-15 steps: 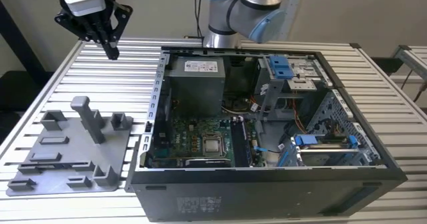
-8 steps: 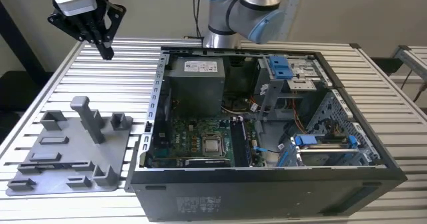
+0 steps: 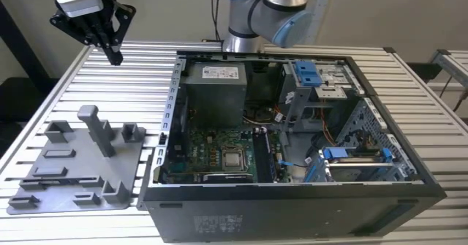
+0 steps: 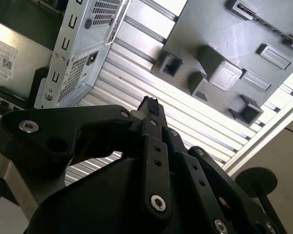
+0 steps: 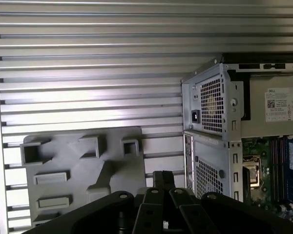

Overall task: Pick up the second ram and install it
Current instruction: 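Reach for the second ram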

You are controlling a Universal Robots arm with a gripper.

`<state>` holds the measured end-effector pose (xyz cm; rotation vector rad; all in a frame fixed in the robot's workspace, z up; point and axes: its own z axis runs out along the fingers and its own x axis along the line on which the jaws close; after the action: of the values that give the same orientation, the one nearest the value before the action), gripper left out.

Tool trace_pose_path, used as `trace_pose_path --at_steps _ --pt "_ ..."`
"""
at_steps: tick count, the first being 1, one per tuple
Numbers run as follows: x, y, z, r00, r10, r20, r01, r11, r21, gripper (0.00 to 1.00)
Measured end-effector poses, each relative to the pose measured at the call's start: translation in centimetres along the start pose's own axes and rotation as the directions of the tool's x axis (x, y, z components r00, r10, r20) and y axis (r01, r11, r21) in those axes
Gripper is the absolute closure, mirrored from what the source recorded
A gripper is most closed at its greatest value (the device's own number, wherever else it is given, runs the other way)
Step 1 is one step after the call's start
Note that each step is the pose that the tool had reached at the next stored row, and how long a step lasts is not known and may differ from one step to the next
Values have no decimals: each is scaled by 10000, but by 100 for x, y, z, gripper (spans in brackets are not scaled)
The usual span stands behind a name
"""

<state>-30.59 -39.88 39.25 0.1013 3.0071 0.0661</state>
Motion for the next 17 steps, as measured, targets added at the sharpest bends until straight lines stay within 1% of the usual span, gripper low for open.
trace_pose_path --at_steps 3,4,9,10,12,13,17 --pt "5 -1 -1 10000 0 0 0 10000 1 89" --pt "18 -1 -2 10000 2 0 -2 10000 0 89" --pt "223 -15 -30 10000 -1 39 1 10000 -2 89" --pt "249 -16 -34 10000 -1 38 1 10000 -1 89" --pt "276 -17 -36 10000 23 34 -23 10000 0 89" --pt "281 -18 -36 10000 34 -2 -34 10000 -2 89" --pt "305 -19 -37 9997 83 -244 -84 9999 -56 89"
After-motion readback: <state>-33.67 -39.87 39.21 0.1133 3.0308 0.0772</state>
